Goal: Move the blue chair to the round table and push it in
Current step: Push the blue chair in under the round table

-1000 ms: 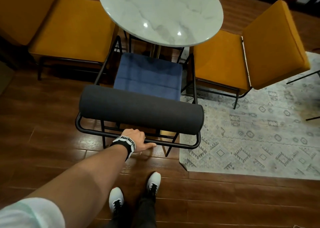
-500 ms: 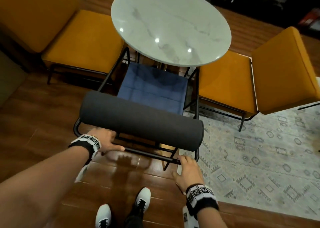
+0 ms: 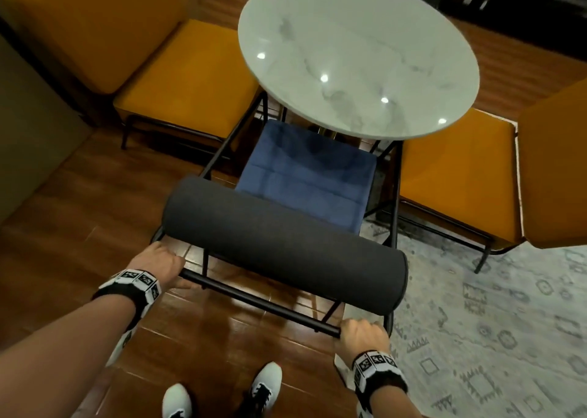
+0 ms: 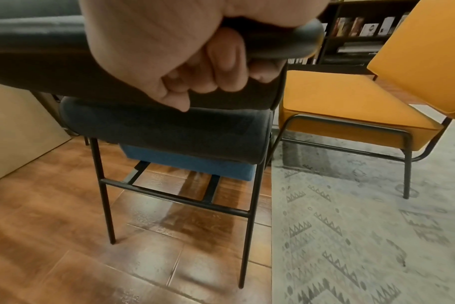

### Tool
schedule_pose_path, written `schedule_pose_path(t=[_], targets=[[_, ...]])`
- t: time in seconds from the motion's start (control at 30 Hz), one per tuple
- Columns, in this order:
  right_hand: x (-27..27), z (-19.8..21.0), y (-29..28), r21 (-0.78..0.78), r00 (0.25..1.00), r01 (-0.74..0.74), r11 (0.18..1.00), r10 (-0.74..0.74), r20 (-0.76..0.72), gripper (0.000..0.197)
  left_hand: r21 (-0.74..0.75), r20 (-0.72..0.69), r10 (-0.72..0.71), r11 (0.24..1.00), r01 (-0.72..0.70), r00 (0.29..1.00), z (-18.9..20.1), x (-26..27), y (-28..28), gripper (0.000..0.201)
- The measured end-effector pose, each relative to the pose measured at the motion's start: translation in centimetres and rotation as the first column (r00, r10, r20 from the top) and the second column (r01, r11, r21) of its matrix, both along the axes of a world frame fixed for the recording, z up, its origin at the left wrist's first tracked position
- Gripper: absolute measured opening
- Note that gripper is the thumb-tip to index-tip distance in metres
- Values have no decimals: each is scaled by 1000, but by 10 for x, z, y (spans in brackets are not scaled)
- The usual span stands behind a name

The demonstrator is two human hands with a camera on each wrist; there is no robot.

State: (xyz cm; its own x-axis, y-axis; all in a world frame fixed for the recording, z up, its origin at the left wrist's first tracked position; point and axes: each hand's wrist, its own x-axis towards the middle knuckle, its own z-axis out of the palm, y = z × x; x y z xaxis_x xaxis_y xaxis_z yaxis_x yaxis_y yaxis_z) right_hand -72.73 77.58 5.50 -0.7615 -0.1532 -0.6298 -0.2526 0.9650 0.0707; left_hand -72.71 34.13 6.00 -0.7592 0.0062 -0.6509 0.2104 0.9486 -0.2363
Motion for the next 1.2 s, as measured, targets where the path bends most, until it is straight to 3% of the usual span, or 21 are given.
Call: schedule_pose_path(t=[0.17,0.4,0.7,0.8,0.9,1.2], targets=[[-16,-7,2,49,997,79,996,-78,-17,25,-29,-7,16,999,-16,1000,-1,-25,6,67],[-11,1,-4,48,993,119,992,-119,4,28,17,-80,170,985,-169,982,8,-16,30,26],[49,13,-14,80,976,170,982,-179,124,34,36,36,97,995,-98,995,12,39,34,35],[57,20,-29,4,969,197,980,-195,153,31,127,96,97,986,-109,991,14,44,47,36],[58,22,-48,-38,971,194,980,-186,151,28,152,91,67,985,-80,994,15,43,64,38],[49,13,-55,67,975,190,980,-196,103,29,93,39,133,986,-137,990,13,45,76,34]])
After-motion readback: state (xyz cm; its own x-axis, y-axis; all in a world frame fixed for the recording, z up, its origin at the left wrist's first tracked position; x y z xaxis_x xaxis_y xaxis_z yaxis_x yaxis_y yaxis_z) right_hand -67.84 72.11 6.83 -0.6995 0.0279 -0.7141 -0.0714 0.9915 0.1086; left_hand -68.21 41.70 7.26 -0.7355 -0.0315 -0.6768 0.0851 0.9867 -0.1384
